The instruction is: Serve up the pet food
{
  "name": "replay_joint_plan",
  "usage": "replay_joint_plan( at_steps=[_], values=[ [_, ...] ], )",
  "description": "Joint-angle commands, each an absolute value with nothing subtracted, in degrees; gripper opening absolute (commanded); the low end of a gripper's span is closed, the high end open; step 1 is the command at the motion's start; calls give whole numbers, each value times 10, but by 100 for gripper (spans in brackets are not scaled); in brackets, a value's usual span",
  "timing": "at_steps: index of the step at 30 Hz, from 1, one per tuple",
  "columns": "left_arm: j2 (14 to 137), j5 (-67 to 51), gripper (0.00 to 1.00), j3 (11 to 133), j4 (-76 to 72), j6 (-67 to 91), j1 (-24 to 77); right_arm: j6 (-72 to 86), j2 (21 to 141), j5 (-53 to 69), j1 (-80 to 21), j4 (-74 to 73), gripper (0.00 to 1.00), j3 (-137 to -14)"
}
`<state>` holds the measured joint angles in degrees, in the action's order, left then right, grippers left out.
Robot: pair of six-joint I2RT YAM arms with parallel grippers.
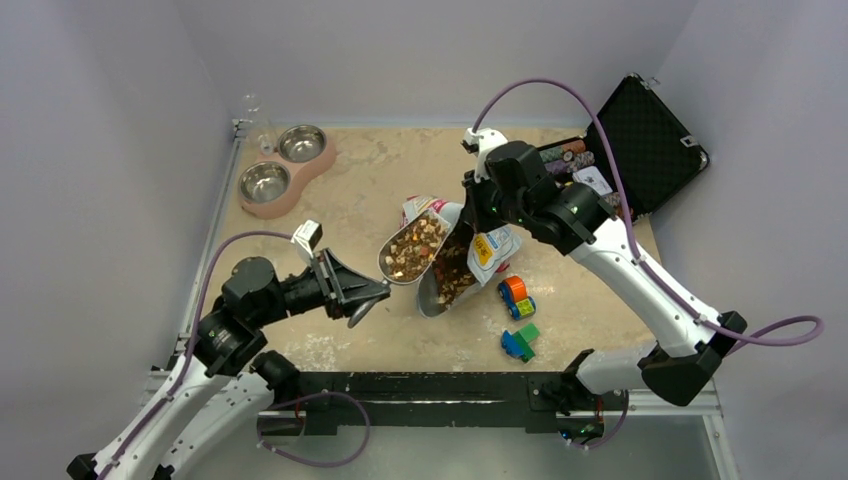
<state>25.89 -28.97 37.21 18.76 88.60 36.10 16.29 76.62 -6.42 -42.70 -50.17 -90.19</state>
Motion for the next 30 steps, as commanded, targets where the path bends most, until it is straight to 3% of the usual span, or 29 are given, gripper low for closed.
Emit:
replay_joint_plan(
  at_steps=[1, 9, 18, 30],
  values=[
    [315, -270, 0, 459, 136, 907, 333, 167, 707, -92, -419, -476, 0, -897],
    [467, -325, 0, 583, 111, 907, 211, 169, 657, -84, -420, -476, 0, -840],
    [609, -365, 0, 632, 53, 903, 75, 176, 627, -66, -420, -471, 0, -811],
    [765, -407, 0, 659, 62, 840, -126, 162, 735, 39, -420, -447, 0, -934]
  ],
)
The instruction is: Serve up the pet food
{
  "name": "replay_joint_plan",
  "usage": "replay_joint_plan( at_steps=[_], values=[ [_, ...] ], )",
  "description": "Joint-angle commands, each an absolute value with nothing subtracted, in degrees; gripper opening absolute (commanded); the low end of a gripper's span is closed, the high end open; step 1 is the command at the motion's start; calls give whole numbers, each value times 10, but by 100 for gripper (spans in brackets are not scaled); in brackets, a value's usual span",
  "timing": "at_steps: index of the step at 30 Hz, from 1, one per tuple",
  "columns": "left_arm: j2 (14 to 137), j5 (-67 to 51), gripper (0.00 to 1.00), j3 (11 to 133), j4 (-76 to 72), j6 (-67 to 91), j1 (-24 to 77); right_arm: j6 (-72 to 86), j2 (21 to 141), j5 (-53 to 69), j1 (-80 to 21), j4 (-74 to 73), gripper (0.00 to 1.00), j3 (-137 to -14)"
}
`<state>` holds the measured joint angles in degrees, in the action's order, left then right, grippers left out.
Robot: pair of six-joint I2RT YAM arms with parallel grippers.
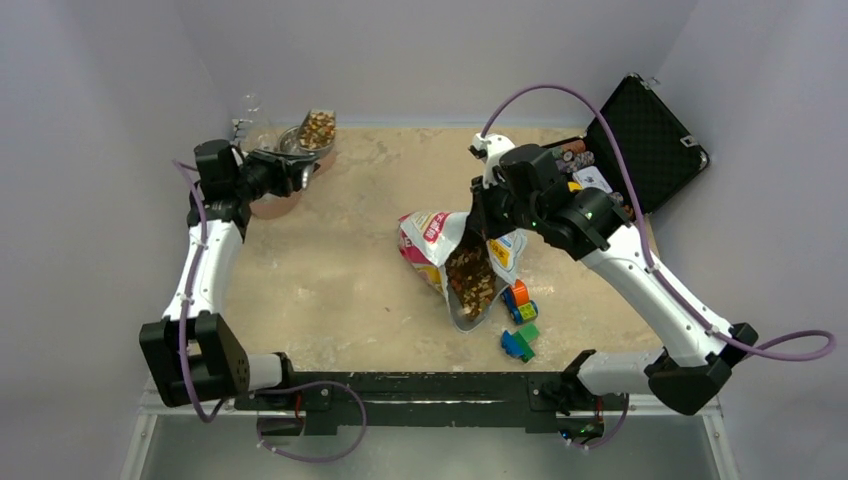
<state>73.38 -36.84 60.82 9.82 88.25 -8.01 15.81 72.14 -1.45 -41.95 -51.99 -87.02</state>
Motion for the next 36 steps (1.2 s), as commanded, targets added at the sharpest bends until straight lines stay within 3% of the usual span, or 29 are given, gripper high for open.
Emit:
replay_joint_plan(
  at_steps=[1, 15, 36],
  values=[
    [781, -410, 0, 673, 65, 832, -136, 162, 740, 44, -421, -445, 0, -937],
    [973, -432, 0, 802, 108, 790, -177, 148, 746, 29, -420, -433, 0, -939],
    [1065, -375, 0, 844, 176, 886, -177, 135, 754, 10, -418, -433, 0, -943]
  ],
)
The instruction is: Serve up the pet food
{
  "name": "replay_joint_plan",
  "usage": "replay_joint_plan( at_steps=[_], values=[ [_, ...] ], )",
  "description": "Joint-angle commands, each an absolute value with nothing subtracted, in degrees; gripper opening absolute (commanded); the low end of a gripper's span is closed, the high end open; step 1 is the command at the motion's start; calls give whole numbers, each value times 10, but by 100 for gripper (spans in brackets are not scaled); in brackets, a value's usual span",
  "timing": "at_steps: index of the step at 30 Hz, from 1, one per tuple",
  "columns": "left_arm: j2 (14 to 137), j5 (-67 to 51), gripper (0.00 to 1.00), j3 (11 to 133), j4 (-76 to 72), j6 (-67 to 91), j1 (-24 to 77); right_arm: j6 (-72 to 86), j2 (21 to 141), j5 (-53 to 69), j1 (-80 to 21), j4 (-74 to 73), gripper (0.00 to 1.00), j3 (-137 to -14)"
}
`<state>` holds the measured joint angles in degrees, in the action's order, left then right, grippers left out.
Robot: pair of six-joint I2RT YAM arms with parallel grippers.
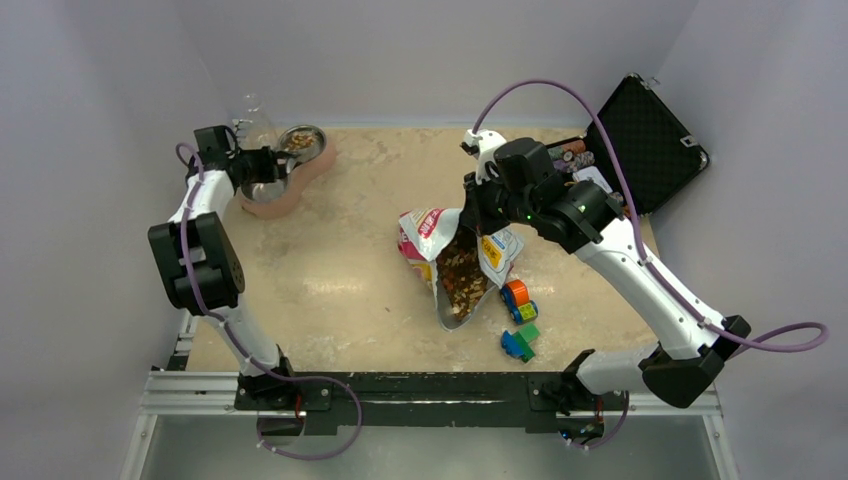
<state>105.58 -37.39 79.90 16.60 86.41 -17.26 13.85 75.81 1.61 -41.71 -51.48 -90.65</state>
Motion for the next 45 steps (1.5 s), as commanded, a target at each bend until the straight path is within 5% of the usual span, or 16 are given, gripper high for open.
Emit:
replay_joint_plan(
  at_steps=[1, 45],
  values=[
    [1069, -372, 0, 847, 179, 890, -178, 134, 754, 9, -418, -433, 0, -943],
    [1237, -347, 0, 1158, 529, 1121, -150, 135, 756, 4, -411, -432, 0, -951]
  ],
)
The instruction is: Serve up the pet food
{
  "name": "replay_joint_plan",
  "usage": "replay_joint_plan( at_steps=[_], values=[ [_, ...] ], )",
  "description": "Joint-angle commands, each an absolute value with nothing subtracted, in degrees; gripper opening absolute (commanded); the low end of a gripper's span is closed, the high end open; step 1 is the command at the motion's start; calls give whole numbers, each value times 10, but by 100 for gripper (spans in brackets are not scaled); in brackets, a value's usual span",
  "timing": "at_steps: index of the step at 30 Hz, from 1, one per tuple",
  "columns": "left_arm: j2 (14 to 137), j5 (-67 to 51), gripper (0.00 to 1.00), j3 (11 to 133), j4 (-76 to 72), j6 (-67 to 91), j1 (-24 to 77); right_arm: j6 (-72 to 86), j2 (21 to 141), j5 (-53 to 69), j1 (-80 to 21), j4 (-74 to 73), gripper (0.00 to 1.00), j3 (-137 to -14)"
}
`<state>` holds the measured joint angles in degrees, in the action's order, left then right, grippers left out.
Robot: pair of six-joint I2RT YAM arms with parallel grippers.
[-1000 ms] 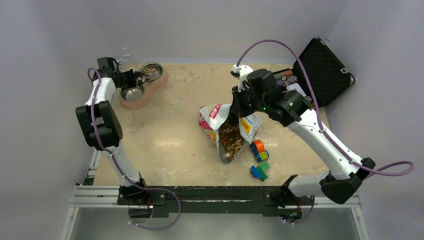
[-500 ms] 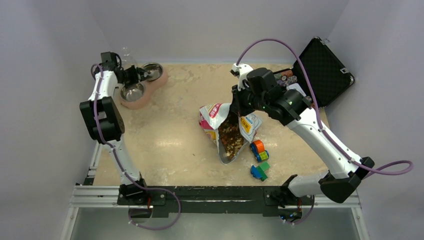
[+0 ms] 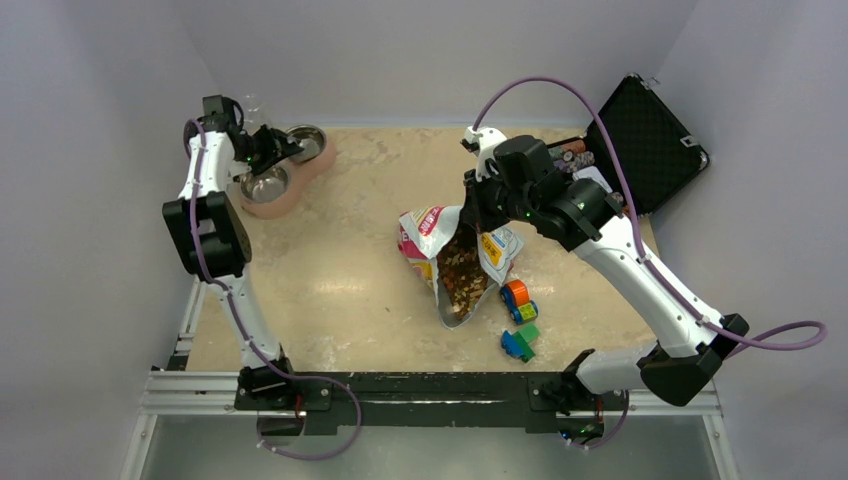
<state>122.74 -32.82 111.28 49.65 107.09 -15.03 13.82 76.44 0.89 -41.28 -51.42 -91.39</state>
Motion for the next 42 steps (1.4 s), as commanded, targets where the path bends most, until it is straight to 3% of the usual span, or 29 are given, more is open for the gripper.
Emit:
replay_joint_plan(
  at_steps=[1, 17, 28, 38, 42],
  values=[
    [1240, -344, 0, 1162, 522, 1128, -150, 135, 756, 6, -411, -432, 0, -950],
    [1248, -304, 0, 1243, 599, 1171, -144, 137, 759, 4, -411, -431, 0, -950],
    [1246, -328, 0, 1254, 559, 1192, -134, 138, 761, 8, -411, -431, 0, -948],
    [1232, -342, 0, 1188, 542, 1187, -134, 137, 762, 5, -411, -435, 0, -955],
    [1236, -335, 0, 1227, 550, 1188, -133, 136, 759, 3, -411, -437, 0, -956]
  ],
)
